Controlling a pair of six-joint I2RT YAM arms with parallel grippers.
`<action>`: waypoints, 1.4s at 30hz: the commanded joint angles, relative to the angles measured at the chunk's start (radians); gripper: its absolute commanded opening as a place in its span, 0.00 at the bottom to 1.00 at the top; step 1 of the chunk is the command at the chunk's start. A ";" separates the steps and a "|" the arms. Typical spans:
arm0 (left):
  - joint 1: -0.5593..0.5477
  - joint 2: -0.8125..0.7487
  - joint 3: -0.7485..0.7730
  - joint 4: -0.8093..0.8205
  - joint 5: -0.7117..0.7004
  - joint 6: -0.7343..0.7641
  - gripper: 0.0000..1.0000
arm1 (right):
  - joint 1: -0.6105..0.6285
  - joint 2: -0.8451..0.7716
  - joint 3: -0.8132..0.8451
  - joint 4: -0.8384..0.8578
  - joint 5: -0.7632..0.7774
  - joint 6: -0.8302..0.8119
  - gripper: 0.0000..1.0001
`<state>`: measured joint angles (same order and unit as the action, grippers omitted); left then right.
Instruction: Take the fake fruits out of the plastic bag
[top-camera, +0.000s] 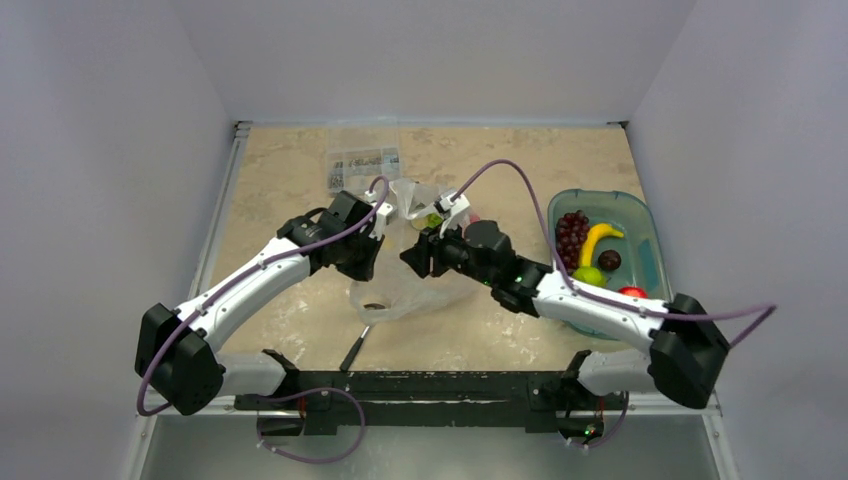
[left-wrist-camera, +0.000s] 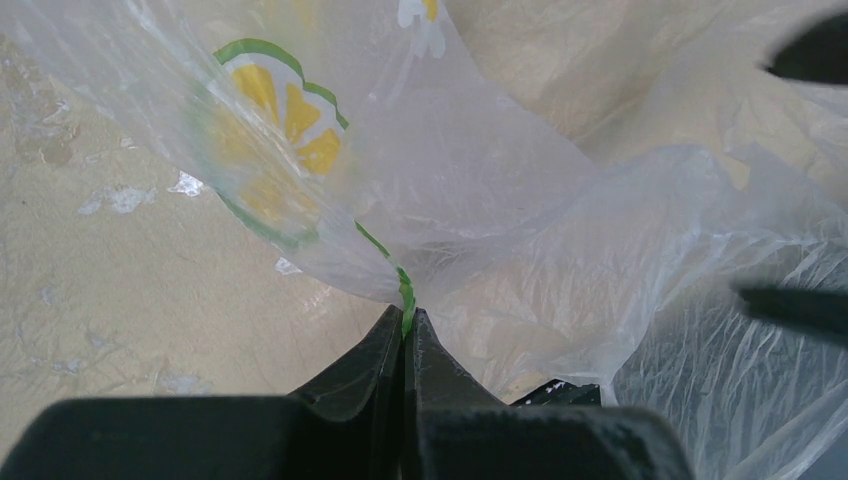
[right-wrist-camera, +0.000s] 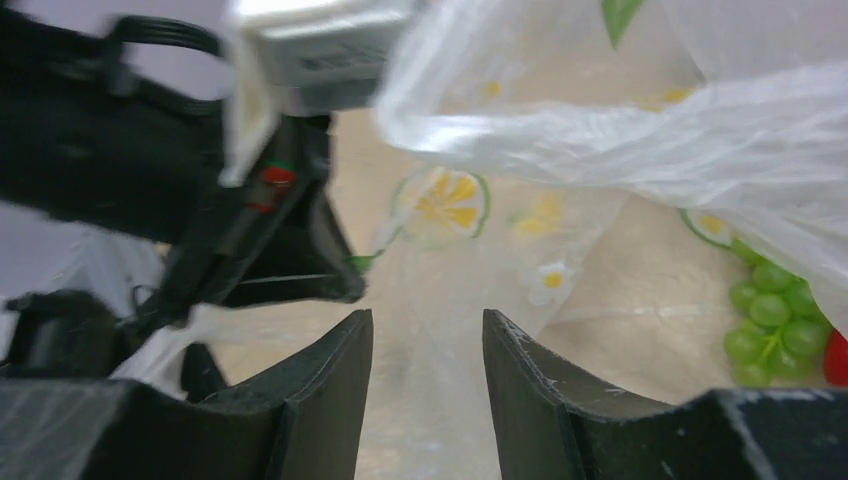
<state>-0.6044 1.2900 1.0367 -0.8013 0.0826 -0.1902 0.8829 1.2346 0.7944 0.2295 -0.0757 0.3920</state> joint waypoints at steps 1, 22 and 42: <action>-0.004 -0.037 0.021 0.029 0.001 0.014 0.00 | 0.031 0.116 -0.024 0.240 0.416 0.048 0.44; -0.003 -0.033 0.015 0.036 0.033 0.024 0.00 | -0.026 0.609 0.203 0.395 0.800 0.207 0.52; -0.005 -0.023 0.019 0.027 0.042 0.031 0.00 | -0.151 0.862 0.486 0.072 0.748 0.198 0.80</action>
<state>-0.6044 1.2690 1.0367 -0.7898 0.1089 -0.1722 0.7361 2.0834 1.1805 0.4423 0.6872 0.5758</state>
